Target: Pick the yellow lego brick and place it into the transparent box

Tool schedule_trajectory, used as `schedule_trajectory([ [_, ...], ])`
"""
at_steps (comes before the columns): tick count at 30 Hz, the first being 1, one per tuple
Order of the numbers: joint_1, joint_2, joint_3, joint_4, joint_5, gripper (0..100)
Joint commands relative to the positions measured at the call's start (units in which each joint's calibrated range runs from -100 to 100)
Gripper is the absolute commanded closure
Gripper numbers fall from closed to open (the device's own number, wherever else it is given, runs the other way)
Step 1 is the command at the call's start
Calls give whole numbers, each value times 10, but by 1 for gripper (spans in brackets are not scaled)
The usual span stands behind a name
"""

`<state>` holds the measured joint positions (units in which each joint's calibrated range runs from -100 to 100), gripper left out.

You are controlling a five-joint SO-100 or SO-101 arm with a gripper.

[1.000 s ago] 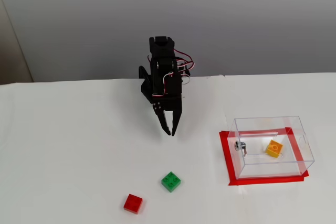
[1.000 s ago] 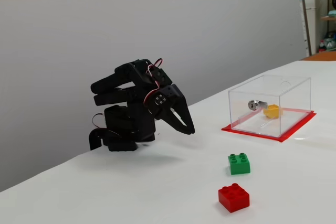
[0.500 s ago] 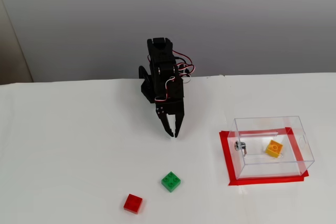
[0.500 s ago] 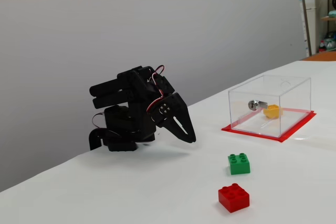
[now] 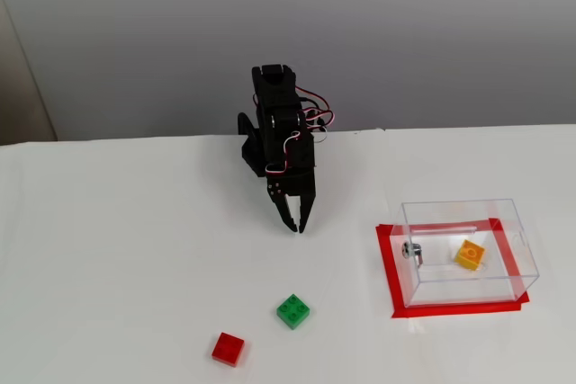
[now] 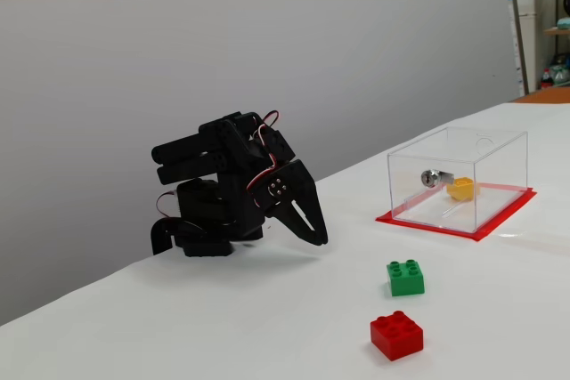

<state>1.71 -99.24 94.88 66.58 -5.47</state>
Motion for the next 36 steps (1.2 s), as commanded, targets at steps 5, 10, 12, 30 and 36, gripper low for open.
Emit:
schedule_trajectory([
  [5,-6,-5,-6,3,6,98],
  [10,-43,-5,-6,2,68,98],
  [12,-50,-5,-6,1,77,98],
  [30,-48,-5,-6,1,76,98],
  [36,-48,-5,-6,1,76,98],
])
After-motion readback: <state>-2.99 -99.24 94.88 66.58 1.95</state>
